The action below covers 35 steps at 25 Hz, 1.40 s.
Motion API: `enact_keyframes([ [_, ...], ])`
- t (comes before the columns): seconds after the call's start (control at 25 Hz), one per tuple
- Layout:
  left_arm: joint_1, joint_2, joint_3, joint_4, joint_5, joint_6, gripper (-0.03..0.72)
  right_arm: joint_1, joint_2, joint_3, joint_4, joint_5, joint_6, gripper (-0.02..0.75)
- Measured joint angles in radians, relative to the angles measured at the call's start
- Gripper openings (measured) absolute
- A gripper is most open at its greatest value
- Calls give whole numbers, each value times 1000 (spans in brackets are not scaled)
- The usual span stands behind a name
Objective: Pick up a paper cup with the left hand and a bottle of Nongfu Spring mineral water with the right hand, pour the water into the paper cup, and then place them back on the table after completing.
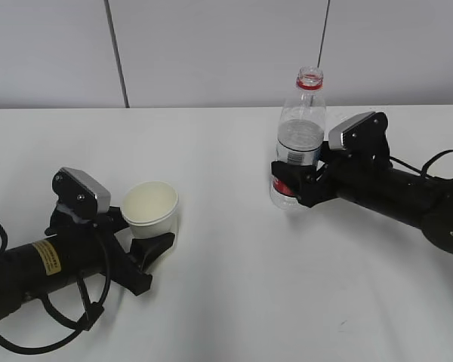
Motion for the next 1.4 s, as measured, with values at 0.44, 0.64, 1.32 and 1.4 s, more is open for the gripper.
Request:
enact_keyframes([
  [0.44, 0, 2, -17, 0, 2, 0, 461, 0, 13, -2, 0, -8, 6, 517],
  [0.64, 0, -20, -40, 0, 5, 0, 461, 0, 15, -2, 0, -20, 6, 503],
  [1.32, 0, -113, -137, 211, 199, -195, 461, 35, 17, -240, -222, 175, -15, 502],
  [1.4, 0, -113, -137, 227, 195, -212, 461, 52, 17, -279, -246, 229, -43, 502],
])
